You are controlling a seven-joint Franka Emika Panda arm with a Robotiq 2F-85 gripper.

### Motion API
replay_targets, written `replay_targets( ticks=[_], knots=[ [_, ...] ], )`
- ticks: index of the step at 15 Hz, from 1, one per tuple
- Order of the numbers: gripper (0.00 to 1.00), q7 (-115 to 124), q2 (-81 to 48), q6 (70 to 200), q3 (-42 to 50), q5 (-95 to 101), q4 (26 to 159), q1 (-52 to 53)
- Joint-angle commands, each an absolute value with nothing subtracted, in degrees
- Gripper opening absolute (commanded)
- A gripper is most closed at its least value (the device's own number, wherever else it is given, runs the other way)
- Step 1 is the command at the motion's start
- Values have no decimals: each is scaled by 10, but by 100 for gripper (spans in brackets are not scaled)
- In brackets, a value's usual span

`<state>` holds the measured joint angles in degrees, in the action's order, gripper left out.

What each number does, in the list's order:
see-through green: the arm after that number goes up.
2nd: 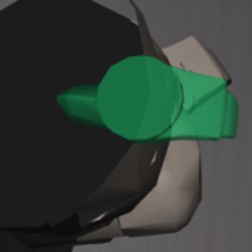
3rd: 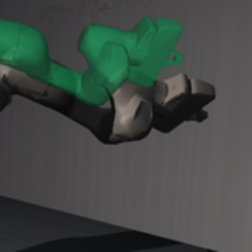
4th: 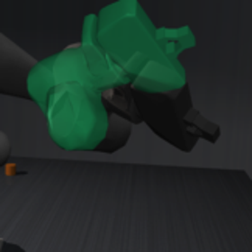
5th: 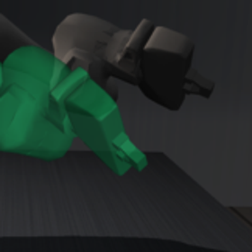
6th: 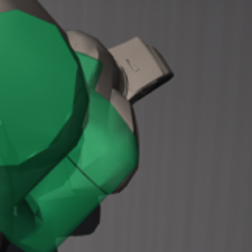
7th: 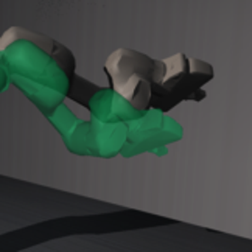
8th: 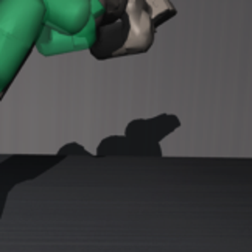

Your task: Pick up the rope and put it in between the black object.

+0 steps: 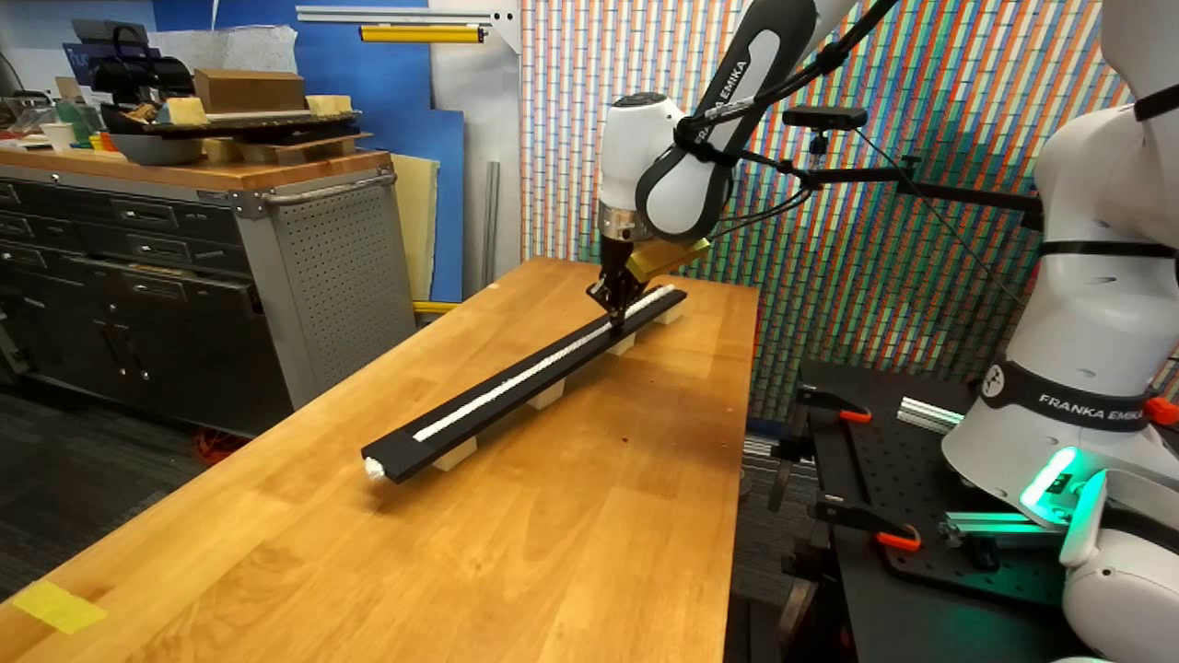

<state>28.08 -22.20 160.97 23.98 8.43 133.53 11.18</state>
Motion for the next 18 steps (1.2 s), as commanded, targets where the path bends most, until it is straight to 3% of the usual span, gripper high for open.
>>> replay_targets(
  ticks=[1,18],
  knots=[
    [0,262,-220,1607,209,77,1319,82],
    [0,232,-254,1625,180,67,1297,42]
  ],
)
